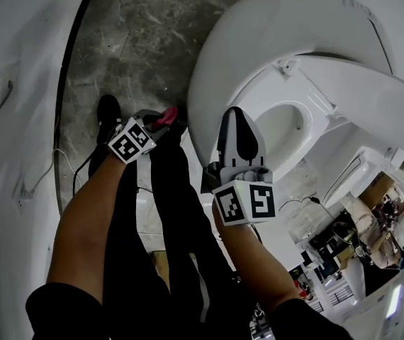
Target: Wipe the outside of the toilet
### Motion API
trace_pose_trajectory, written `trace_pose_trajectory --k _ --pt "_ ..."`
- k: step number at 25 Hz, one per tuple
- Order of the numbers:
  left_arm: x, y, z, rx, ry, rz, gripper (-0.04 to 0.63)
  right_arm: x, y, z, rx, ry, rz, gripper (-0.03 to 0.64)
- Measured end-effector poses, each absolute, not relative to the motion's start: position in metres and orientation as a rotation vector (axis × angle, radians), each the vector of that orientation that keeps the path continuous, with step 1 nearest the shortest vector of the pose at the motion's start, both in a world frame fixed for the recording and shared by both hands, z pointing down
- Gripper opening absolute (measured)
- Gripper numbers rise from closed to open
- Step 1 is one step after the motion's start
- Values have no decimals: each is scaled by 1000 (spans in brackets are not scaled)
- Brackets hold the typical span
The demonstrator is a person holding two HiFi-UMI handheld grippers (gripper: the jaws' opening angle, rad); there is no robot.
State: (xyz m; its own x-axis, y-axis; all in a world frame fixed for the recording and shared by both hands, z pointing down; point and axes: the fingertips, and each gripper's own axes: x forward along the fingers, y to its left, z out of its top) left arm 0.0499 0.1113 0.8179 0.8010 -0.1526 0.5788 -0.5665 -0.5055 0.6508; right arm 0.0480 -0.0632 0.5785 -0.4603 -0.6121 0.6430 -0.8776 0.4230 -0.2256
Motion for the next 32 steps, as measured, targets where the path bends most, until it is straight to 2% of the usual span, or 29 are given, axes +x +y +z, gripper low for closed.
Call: trace_pose_trajectory --k 4,7,15,24,32 --pt "-16 -13 814 2111 -824 518 95 41 -70 574 1255 -2224 759 37" --pt "-40 -92 802 2169 -904 500 95 32 -73 571 1233 -2245 731 37" --pt "-17 -226 816 2348 -842 540 95 4 -94 579 1188 -2299 725 37" --pt "20 -265 847 2483 -706 653 95 14 -118 604 1303 -2227 695 36" --pt "29 -214 856 2526 -642 696 95 18 -102 603 1304 -2214 713 35"
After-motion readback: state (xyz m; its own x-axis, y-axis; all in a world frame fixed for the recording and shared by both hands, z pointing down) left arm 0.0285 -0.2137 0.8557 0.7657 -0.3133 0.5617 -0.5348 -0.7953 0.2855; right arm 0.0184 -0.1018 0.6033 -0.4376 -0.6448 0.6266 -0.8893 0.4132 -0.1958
